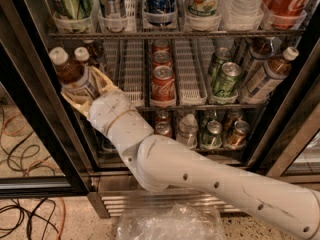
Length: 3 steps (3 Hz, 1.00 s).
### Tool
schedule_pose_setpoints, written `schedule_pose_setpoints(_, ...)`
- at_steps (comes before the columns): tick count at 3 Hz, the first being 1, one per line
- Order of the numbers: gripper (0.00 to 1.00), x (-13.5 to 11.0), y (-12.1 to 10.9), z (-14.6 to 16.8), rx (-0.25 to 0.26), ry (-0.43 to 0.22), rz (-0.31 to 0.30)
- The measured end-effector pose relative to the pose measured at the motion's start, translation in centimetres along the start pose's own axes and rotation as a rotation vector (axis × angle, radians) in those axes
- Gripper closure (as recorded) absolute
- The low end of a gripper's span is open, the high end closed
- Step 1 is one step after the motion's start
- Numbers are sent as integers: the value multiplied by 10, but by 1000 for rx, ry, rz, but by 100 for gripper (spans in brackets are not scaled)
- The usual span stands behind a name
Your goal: Pick blue plastic bottle from middle shelf of fridge
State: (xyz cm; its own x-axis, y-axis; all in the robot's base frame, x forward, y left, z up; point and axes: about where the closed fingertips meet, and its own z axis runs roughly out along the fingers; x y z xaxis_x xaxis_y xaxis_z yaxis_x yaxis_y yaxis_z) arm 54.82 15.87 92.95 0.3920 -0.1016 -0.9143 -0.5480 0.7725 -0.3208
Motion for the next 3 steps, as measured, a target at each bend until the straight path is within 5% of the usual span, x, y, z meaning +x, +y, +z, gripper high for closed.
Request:
schedule_pose_setpoints(1,100,13,-28,-21,-16,124,-37)
schedule_pose_setpoints(3,100,33,-52,-91,-108,373,8)
